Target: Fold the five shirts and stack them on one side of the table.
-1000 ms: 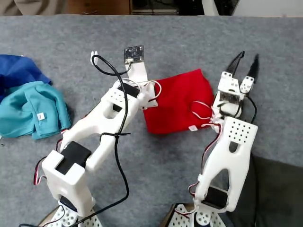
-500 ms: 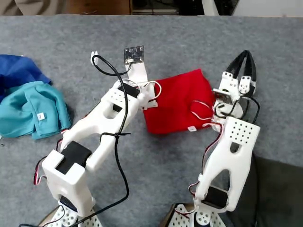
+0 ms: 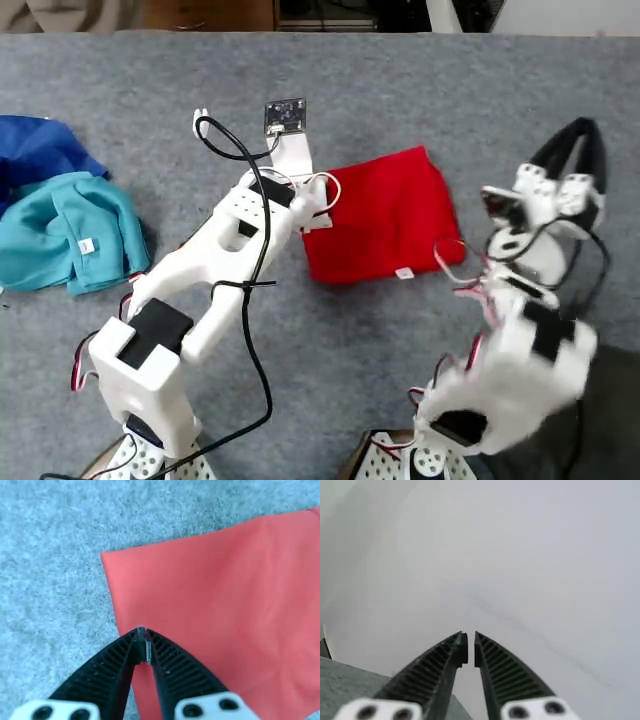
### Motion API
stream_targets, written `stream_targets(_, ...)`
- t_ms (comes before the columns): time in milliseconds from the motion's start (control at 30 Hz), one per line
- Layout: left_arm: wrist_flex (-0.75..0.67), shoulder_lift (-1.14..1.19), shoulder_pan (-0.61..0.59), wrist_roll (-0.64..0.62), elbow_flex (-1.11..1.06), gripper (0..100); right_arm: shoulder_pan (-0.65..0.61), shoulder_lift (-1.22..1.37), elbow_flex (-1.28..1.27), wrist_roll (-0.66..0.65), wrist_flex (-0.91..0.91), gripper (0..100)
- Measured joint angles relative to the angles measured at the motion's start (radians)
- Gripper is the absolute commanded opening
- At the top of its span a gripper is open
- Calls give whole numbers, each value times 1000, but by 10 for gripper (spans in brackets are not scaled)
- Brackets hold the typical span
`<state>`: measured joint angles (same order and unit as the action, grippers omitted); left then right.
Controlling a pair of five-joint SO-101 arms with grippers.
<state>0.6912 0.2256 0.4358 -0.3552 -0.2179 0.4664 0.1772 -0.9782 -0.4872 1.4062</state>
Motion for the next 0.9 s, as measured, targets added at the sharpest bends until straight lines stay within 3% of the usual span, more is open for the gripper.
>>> stream_targets(133,0,0,-34,-35,0,24,28,-399,12,29,-545,9)
stream_targets(267,2,0,-95,-75,21,104,29,-740,209,120,-1197,9)
stream_targets(500,2,0,-181,-89,64,140,-21,-717,608,273,-2263,9)
stream_targets(667,77,0,-181,-78,112,141,-127,-528,806,374,-2713,16)
stream_targets(733,117,0,-181,-52,146,169,-189,-454,861,385,-2845,70)
stream_targets(900,195,0,-181,-34,199,261,-308,-270,904,473,-2926,270)
